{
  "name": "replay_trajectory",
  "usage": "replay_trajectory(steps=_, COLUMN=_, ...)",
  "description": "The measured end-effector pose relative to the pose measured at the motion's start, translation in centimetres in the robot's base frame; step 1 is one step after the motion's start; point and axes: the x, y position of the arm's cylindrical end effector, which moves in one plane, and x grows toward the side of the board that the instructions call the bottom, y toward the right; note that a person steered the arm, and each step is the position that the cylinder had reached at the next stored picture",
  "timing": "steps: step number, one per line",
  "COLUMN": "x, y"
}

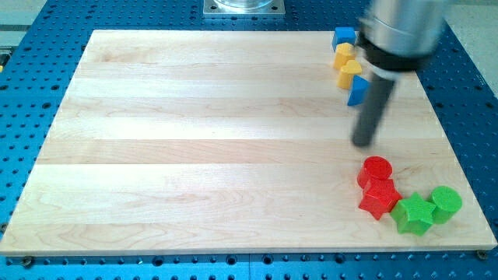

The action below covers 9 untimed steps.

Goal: Separate the red blocks

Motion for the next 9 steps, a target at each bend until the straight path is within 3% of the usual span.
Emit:
replay_trajectory(steps=1, x=7.2, y=6.3)
replay_trajectory(steps=2, x=7.0, y=13.6)
replay_trajectory(steps=3, x=8.2, y=14.8)
replay_trajectory(steps=4, x=11.6, y=9.2)
replay_trajectory(steps=5, x=11.7, y=1.9)
replay_trajectory(steps=6, x=7.7, y=-1.8)
replay_trajectory(steps=7, x=2.7, y=-4.3)
replay_trajectory(steps=9, x=1.4, y=-2.2)
